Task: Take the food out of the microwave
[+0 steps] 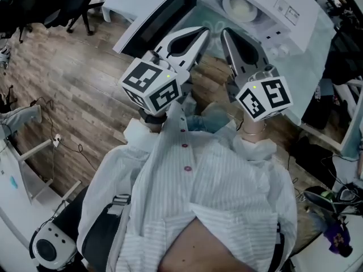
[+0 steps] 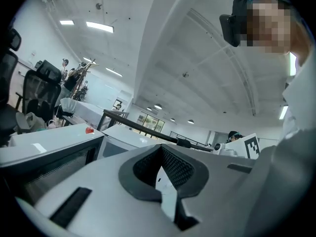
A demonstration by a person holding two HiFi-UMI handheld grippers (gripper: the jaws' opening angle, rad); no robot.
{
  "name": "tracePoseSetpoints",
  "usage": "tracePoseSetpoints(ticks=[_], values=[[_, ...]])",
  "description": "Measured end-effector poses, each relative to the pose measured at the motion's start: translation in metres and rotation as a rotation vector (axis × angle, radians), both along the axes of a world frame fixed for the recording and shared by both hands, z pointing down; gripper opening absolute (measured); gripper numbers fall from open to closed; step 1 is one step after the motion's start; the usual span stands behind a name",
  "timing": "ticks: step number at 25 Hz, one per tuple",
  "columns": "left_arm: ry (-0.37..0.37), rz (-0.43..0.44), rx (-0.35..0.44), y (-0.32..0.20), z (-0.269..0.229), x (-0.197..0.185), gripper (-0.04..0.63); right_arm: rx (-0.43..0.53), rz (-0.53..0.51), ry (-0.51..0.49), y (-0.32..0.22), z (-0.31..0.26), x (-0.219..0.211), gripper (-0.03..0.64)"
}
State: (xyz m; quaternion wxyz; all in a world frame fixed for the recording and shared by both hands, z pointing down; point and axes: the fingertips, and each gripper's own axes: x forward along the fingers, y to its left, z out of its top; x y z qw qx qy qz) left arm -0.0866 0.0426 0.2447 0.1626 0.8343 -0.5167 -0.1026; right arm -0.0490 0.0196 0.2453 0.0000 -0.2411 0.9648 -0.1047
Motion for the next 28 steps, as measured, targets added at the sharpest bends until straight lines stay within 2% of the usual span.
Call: tracePoseSetpoints(ticks=[4, 11, 22, 28], values=[[0.008, 0.074, -0.023, -0.015, 0.008, 0.003, 0.008, -0.023, 0.073, 0.006, -0.013, 0.007, 0.004, 0.032], [0.029, 0.148, -0.059, -0.055, 0.024, 0.020, 0.008, -0.063, 0.141, 0.015, -0.049, 0.021, 0.022, 0.032], [0.022, 0.221, -0.053, -0.156, 0.019, 0.050, 0.008, -0.076, 0.208, 0.022, -0.142, 0.025, 0.053, 0.032], [0.018, 0.220, -0.036, -0.188, 0.014, 0.068, 0.008, -0.075, 0.214, -0.005, -0.172, 0.020, 0.074, 0.032]])
